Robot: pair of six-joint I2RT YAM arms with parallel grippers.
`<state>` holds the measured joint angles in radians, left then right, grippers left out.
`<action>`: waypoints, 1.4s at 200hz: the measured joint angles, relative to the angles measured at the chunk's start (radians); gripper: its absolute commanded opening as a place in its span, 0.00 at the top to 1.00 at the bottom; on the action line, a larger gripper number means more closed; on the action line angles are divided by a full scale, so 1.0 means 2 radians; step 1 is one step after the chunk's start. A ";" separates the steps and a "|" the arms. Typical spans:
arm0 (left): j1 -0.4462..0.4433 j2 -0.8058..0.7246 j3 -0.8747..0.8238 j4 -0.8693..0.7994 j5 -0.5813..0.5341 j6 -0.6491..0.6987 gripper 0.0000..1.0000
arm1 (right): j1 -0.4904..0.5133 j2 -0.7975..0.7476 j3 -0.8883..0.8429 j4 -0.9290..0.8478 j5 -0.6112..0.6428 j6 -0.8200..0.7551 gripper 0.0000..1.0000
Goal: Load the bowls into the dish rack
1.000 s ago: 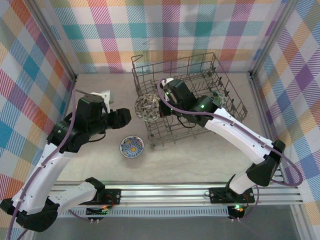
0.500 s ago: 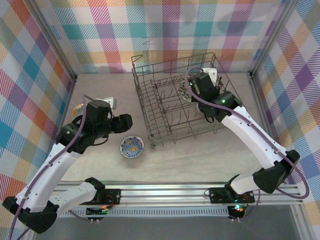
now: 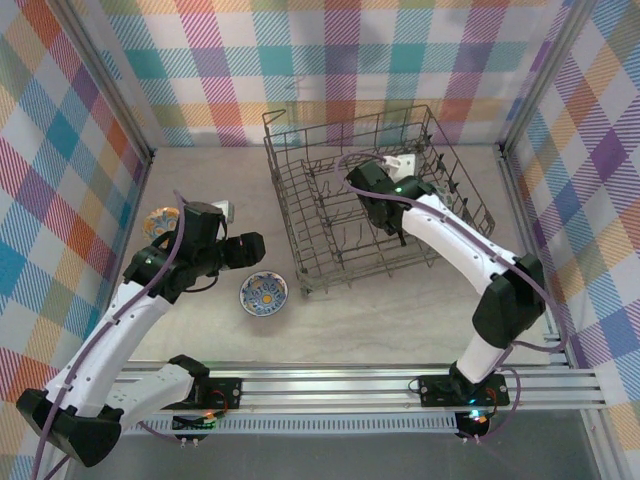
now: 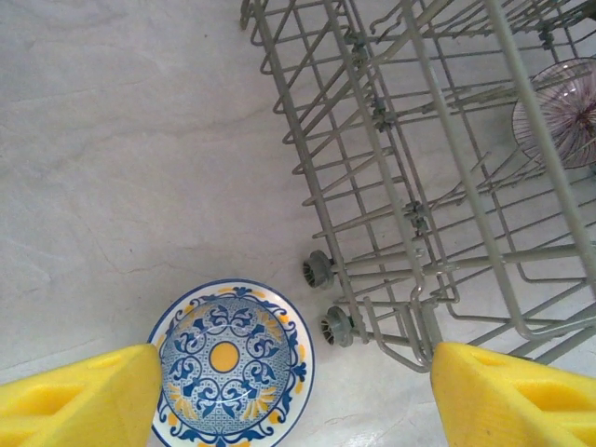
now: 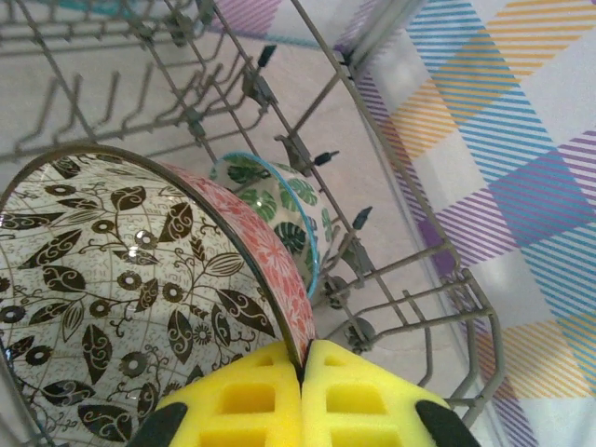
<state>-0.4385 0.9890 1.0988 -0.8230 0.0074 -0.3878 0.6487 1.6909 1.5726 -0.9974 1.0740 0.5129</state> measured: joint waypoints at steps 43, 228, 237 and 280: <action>0.015 0.009 -0.005 0.010 0.023 0.009 0.23 | -0.004 0.035 0.027 -0.042 0.030 0.020 1.00; 0.033 0.016 -0.032 0.035 0.060 0.017 0.23 | 0.013 0.133 0.121 -0.135 0.105 0.042 1.00; 0.034 0.016 -0.032 0.035 0.061 0.018 0.23 | 0.014 0.142 0.130 -0.144 0.106 0.046 1.00; 0.037 0.016 -0.035 0.037 0.067 0.019 0.23 | 0.014 0.173 0.164 -0.192 0.111 0.071 1.00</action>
<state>-0.3637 1.0218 1.0290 -0.7486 0.1421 -0.3504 0.6777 2.0373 1.9011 -1.3811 1.2957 0.6540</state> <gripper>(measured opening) 0.774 0.059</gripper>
